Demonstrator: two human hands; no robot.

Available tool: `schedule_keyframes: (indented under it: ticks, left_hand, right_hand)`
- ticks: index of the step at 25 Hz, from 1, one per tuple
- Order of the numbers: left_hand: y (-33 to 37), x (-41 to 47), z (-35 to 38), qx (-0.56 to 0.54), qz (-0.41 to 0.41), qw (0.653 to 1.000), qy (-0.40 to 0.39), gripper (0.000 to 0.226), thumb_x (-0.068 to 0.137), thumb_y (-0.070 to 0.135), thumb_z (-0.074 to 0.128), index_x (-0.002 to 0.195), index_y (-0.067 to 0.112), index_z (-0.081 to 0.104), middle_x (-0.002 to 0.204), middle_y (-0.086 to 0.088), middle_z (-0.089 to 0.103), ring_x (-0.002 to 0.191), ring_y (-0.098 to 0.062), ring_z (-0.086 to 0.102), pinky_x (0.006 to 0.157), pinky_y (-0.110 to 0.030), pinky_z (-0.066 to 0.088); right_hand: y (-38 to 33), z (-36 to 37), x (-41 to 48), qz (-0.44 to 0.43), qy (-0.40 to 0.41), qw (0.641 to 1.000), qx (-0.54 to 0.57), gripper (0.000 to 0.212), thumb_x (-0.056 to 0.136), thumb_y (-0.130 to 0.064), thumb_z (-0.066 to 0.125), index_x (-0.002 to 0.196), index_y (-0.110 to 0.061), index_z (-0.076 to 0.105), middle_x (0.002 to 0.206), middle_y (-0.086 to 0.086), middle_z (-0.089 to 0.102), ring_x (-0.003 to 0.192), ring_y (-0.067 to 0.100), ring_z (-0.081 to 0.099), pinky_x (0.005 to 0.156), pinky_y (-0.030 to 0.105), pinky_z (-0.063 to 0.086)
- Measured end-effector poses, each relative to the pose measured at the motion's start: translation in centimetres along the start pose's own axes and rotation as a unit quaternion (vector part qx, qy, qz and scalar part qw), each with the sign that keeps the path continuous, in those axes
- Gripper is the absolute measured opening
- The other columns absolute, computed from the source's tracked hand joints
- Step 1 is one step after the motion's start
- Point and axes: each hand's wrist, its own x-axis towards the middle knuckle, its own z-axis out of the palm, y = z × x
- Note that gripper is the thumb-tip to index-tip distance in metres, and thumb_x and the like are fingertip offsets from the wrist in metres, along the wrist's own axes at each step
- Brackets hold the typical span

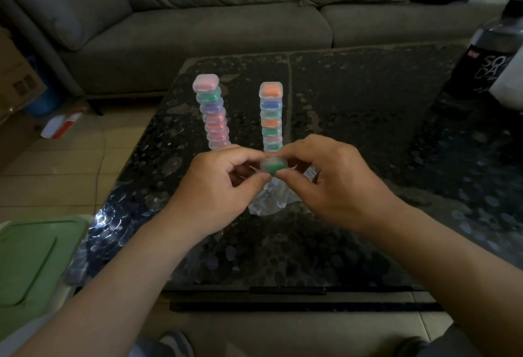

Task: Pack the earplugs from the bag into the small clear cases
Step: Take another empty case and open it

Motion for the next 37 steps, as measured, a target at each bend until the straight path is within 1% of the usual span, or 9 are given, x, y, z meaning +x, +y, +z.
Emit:
schedule_keyframes:
  ticks: [3,6,10,14,19,23,30,33,37]
  left_hand:
    - [0.7,0.1,0.1,-0.051,-0.025,0.998,0.040,0.045,0.085,0.004,0.079,0.102,0.044,0.068,0.095,0.012,0.076,0.089,-0.005,0.074,0.081,-0.023,0.061]
    - [1.1,0.3,-0.1,-0.102,-0.021,0.993,0.050,0.048,0.087,-0.004,0.074,0.106,0.040,0.067,0.103,0.016,0.076,0.094,-0.005,0.075,0.084,-0.020,0.059]
    - [1.6,0.4,0.1,-0.142,-0.004,0.988,0.053,0.053,0.091,-0.009,0.067,0.123,0.033,0.062,0.116,0.011,0.075,0.112,-0.005,0.070,0.092,-0.020,0.057]
    - [1.6,1.7,0.2,-0.153,0.005,0.986,0.072,0.060,0.085,0.007,0.062,0.140,0.030,0.048,0.137,0.014,0.061,0.131,0.000,0.057,0.104,-0.021,0.051]
    - [1.2,4.1,0.5,-0.121,0.008,0.989,0.080,0.073,0.084,0.016,0.062,0.153,0.020,0.039,0.151,0.008,0.052,0.139,0.003,0.047,0.115,-0.024,0.043]
    - [0.7,5.2,0.8,-0.113,-0.003,0.991,0.068,0.076,0.083,0.018,0.062,0.155,0.020,0.037,0.153,0.010,0.049,0.142,0.002,0.044,0.118,-0.030,0.041]
    - [0.0,6.1,1.2,-0.101,-0.022,0.992,0.071,0.074,0.085,0.019,0.065,0.155,0.023,0.039,0.151,0.013,0.050,0.141,0.001,0.045,0.118,-0.036,0.042]
    - [0.0,6.2,1.3,-0.100,-0.032,0.992,0.073,0.068,0.091,0.009,0.069,0.150,0.029,0.041,0.144,0.020,0.052,0.139,0.003,0.047,0.118,-0.035,0.042]
    - [0.2,6.1,1.3,-0.103,-0.037,0.991,0.076,0.064,0.092,0.004,0.069,0.137,0.040,0.042,0.133,0.027,0.053,0.136,0.004,0.050,0.116,-0.034,0.044]
  right_hand:
    - [0.0,0.1,0.1,0.004,0.052,0.999,-0.013,0.029,0.090,-0.032,0.068,0.118,-0.026,0.069,0.104,-0.009,0.063,0.089,0.003,0.060,0.076,0.015,0.052]
    - [0.0,0.3,0.5,0.010,0.095,0.995,-0.024,0.034,0.090,-0.030,0.069,0.123,-0.024,0.068,0.108,-0.008,0.062,0.090,0.002,0.058,0.075,0.011,0.050]
    - [-0.4,0.5,1.1,0.023,0.147,0.989,0.008,0.042,0.090,-0.024,0.071,0.131,-0.022,0.062,0.112,-0.012,0.062,0.096,0.000,0.059,0.084,0.005,0.047]
    - [-1.3,-0.1,1.9,0.038,0.105,0.981,0.155,0.053,0.091,-0.018,0.067,0.134,-0.034,0.039,0.114,-0.028,0.053,0.108,-0.016,0.053,0.087,0.005,0.046]
    - [-0.5,-0.1,4.0,0.059,0.034,0.979,0.193,0.070,0.092,-0.019,0.062,0.149,-0.035,0.025,0.130,-0.029,0.045,0.111,-0.025,0.045,0.082,0.001,0.040]
    - [0.4,0.2,5.0,0.070,0.033,0.974,0.213,0.072,0.091,-0.021,0.059,0.151,-0.037,0.023,0.154,-0.018,0.037,0.140,-0.005,0.033,0.101,0.016,0.029]
    - [1.4,0.6,5.8,0.087,0.032,0.973,0.209,0.070,0.092,-0.026,0.061,0.151,-0.034,0.023,0.155,-0.013,0.038,0.144,0.003,0.032,0.108,0.024,0.030]
    - [1.4,0.6,5.7,0.090,0.033,0.974,0.207,0.069,0.092,-0.025,0.060,0.150,-0.034,0.025,0.154,-0.012,0.039,0.142,0.002,0.034,0.104,0.020,0.031]
    - [1.4,0.7,5.7,0.089,0.035,0.975,0.203,0.067,0.093,-0.024,0.061,0.150,-0.034,0.026,0.151,-0.014,0.041,0.129,-0.009,0.041,0.091,0.012,0.034]
